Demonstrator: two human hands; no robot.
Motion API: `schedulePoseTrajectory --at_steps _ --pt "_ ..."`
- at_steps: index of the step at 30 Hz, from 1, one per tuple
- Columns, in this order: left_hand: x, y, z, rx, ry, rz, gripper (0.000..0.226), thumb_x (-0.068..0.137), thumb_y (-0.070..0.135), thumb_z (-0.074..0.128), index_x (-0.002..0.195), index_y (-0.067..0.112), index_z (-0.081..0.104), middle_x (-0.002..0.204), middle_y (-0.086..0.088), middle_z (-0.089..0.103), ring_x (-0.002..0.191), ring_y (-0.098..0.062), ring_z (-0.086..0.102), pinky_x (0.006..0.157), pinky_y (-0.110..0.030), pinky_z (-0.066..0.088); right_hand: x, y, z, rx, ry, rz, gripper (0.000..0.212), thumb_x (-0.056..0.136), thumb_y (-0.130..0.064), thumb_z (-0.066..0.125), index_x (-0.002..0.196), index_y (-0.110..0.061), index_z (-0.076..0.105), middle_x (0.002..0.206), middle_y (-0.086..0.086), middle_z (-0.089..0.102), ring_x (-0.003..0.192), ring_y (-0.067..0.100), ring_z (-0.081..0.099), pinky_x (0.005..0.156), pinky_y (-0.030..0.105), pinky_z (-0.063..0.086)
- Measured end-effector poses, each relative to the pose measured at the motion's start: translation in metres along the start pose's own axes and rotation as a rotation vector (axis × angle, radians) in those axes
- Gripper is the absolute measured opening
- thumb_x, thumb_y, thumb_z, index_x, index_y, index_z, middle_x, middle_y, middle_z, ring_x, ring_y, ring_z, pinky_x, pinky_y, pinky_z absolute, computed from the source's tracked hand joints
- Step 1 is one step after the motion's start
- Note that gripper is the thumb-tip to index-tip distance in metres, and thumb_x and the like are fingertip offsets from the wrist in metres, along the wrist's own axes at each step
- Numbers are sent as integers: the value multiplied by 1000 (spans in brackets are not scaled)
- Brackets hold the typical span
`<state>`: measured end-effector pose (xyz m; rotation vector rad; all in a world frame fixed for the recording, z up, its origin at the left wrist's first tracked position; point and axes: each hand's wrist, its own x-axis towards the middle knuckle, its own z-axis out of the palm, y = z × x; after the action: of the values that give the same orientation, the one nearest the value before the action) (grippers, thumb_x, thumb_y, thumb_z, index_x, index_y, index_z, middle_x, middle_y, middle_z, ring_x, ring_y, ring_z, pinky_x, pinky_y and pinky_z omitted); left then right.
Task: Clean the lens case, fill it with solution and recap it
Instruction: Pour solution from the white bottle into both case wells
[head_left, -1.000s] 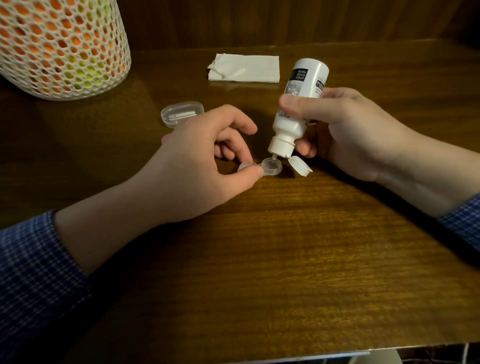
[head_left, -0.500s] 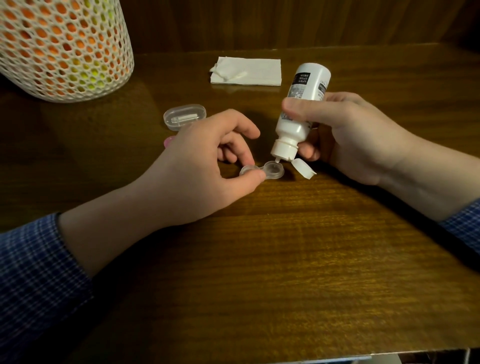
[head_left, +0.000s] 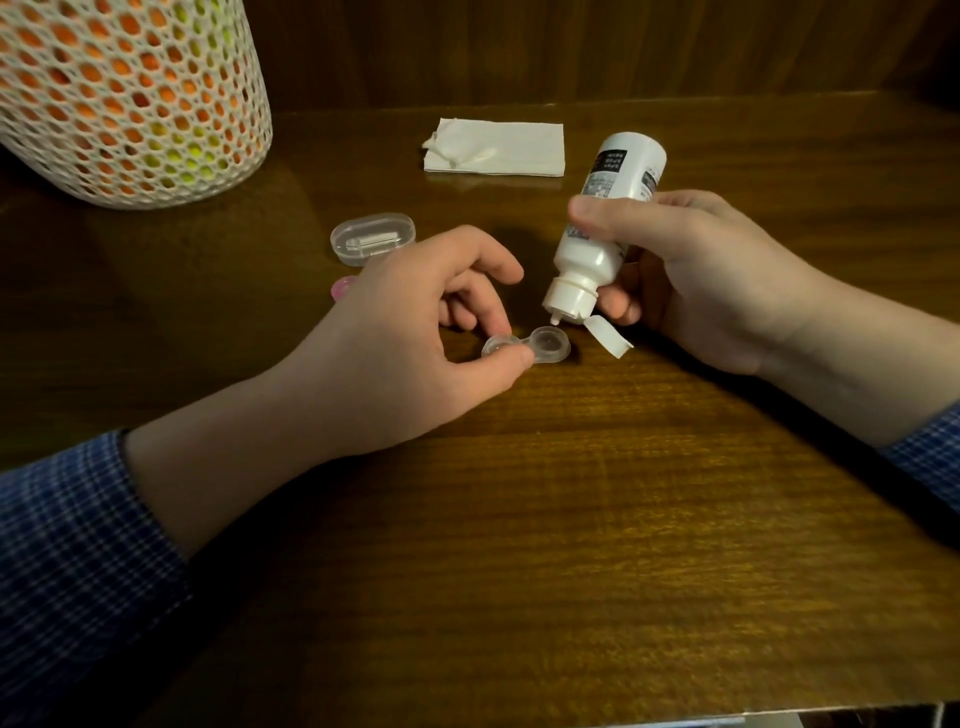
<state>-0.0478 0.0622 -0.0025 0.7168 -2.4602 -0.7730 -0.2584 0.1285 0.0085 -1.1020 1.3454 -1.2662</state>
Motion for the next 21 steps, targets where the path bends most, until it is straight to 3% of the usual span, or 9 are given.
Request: schedulePoseTrajectory --at_steps 6,13,16,21 --pt "-2 3 -1 8 -19 21 56 79 40 80 129 23 61 91 16 71 93 -3 68 83 -18 53 4 0 -3 117 39 47 27 93 -34 69 99 -8 64 67 1 63 50 8 52 46 19 43" --pt "-5 6 -1 57 -49 71 72 72 50 79 135 30 53 92 18 68 92 -7 66 81 -31 56 5 -1 -5 199 65 94 29 91 -35 71 101 -9 61 64 0 62 49 8 51 45 18 43" --pt "-6 6 -2 3 -74 61 69 77 43 79 138 31 50 93 16 69 93 -8 67 81 -27 55 5 -2 -6 217 70 106 30 90 -35 70 102 -9 60 65 1 60 49 9 50 46 19 42" --pt "-6 5 -2 -39 -127 92 71 79 11 78 140 30 47 98 17 72 95 -13 69 84 -23 53 6 -6 -9 287 103 135 27 92 -34 67 99 -10 57 68 3 59 55 10 48 48 20 41"
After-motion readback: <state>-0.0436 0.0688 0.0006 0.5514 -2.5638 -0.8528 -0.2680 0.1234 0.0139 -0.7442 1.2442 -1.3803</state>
